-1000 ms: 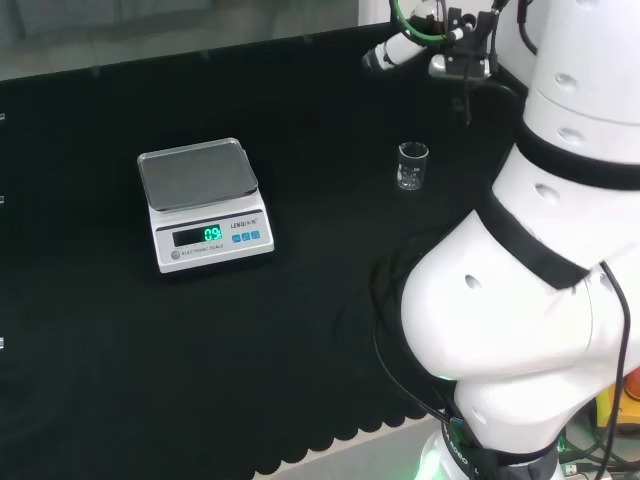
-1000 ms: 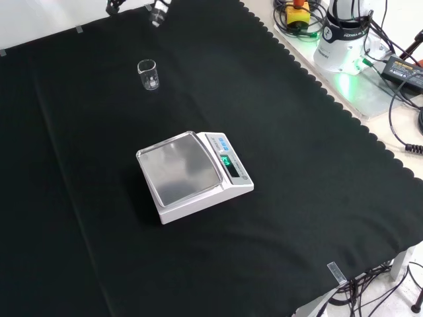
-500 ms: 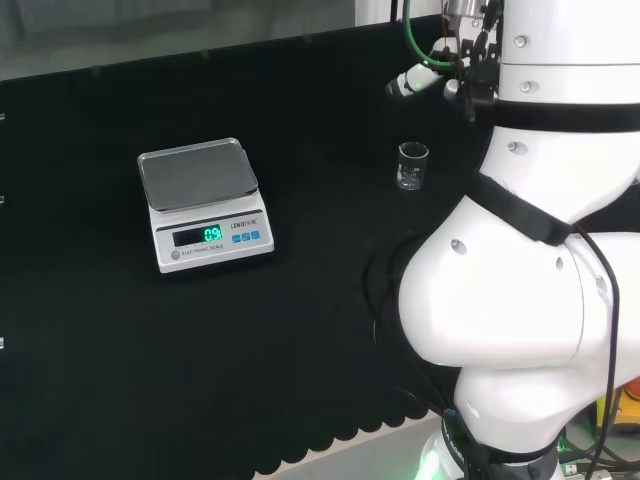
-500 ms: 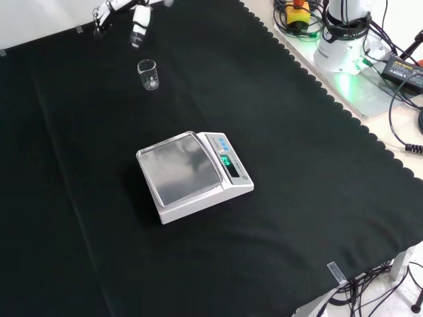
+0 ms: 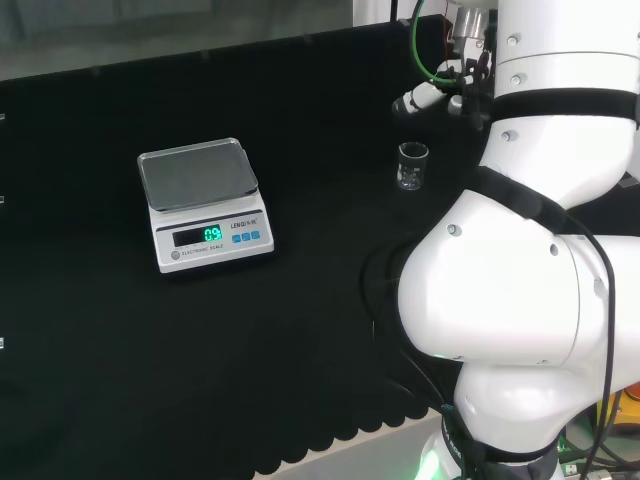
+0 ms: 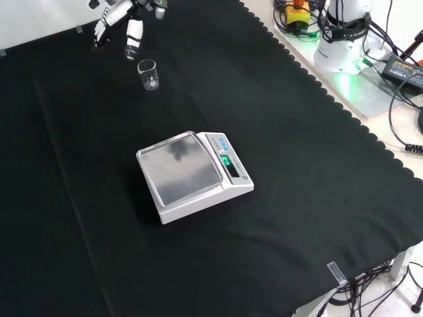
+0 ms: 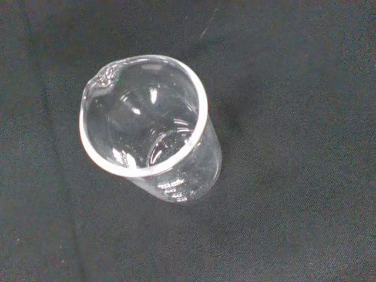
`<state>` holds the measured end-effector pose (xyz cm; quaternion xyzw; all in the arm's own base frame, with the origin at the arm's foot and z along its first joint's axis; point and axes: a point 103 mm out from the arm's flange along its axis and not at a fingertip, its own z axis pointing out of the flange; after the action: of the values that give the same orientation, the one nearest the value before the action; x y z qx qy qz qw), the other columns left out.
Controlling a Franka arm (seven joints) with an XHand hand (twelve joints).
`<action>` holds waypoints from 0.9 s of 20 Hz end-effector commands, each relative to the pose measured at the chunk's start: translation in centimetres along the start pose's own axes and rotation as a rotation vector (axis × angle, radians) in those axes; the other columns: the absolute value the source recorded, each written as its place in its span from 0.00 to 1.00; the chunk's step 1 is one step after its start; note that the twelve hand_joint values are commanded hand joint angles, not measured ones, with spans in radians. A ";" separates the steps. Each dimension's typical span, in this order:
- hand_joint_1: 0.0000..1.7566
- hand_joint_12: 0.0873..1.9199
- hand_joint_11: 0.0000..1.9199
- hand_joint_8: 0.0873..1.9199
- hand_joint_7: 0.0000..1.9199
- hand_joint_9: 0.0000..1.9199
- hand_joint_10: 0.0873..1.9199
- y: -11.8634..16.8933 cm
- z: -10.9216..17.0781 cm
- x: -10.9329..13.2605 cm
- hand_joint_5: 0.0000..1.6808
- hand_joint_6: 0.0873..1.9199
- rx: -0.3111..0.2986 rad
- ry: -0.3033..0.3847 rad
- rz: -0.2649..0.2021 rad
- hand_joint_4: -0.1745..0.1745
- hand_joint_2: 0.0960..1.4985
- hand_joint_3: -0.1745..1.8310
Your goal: Pick up the beaker.
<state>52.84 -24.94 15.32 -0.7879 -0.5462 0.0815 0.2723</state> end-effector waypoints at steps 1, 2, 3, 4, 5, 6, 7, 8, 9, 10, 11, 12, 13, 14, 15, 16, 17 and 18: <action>0.25 0.81 0.00 0.37 0.02 0.00 0.36 -2.4 2.3 1.4 0.20 0.00 0.039 0.014 -0.013 0.35 0.47 0.11; 0.25 0.81 0.00 0.37 0.02 0.00 0.36 -2.6 2.5 1.6 0.20 0.00 0.043 0.014 -0.013 0.35 0.47 0.11; 0.25 0.81 0.00 0.37 0.02 0.00 0.36 -3.0 2.8 1.8 0.20 0.00 0.045 0.013 -0.013 0.35 0.47 0.11; 0.25 0.81 0.00 0.37 0.02 0.00 0.36 -3.3 3.1 2.1 0.20 0.00 0.048 0.010 -0.013 0.35 0.47 0.11; 0.25 0.81 0.00 0.37 0.02 0.00 0.36 -3.5 3.4 2.4 0.20 0.00 0.051 0.008 -0.013 0.35 0.47 0.11; 0.24 0.81 0.00 0.37 0.01 0.00 0.35 -3.7 3.6 2.6 0.20 0.00 0.053 0.006 -0.011 0.35 0.47 0.11; 0.24 0.81 0.00 0.37 0.01 0.00 0.35 -3.8 3.9 2.8 0.20 0.00 0.056 0.005 -0.009 0.35 0.47 0.11; 0.24 0.81 0.00 0.37 0.01 0.00 0.35 -3.8 4.2 3.0 0.20 0.00 0.062 0.002 -0.008 0.35 0.47 0.11; 0.24 0.81 0.00 0.37 0.01 0.00 0.35 -3.7 4.4 3.2 0.20 0.00 0.069 0.002 -0.008 0.35 0.47 0.11; 0.24 0.81 0.00 0.37 0.01 0.00 0.35 -3.6 4.7 3.3 0.20 0.00 0.078 0.003 -0.007 0.35 0.47 0.11; 0.24 0.81 0.00 0.37 0.01 0.00 0.35 -3.4 5.1 3.5 0.20 0.00 0.088 0.003 -0.004 0.35 0.47 0.11; 0.24 0.81 0.00 0.37 0.01 0.00 0.35 -3.3 5.4 3.5 0.20 0.00 0.099 0.003 -0.003 0.35 0.47 0.11; 0.24 0.81 0.00 0.37 0.01 0.00 0.35 -3.2 5.7 3.8 0.20 0.00 0.109 0.002 -0.003 0.35 0.47 0.11; 0.24 0.81 0.00 0.37 0.01 0.00 0.34 -3.1 6.0 3.9 0.19 0.00 0.118 -0.002 -0.003 0.35 0.47 0.10; 0.24 0.81 0.00 0.37 0.01 0.00 0.34 -3.1 6.1 3.9 0.19 0.00 0.122 -0.004 -0.002 0.35 0.47 0.10; 0.24 0.81 0.00 0.37 0.01 0.00 0.34 -3.1 6.3 4.0 0.19 0.00 0.123 -0.008 -0.002 0.35 0.46 0.10; 0.24 0.81 0.00 0.37 0.00 0.00 0.34 -3.1 6.3 4.0 0.19 0.00 0.124 -0.013 -0.002 0.35 0.46 0.10; 0.24 0.81 0.00 0.37 0.00 0.00 0.33 -3.1 6.4 4.1 0.19 0.00 0.127 -0.021 -0.001 0.35 0.46 0.10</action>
<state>48.86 -19.18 12.74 -0.7714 -0.5410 0.1107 0.3161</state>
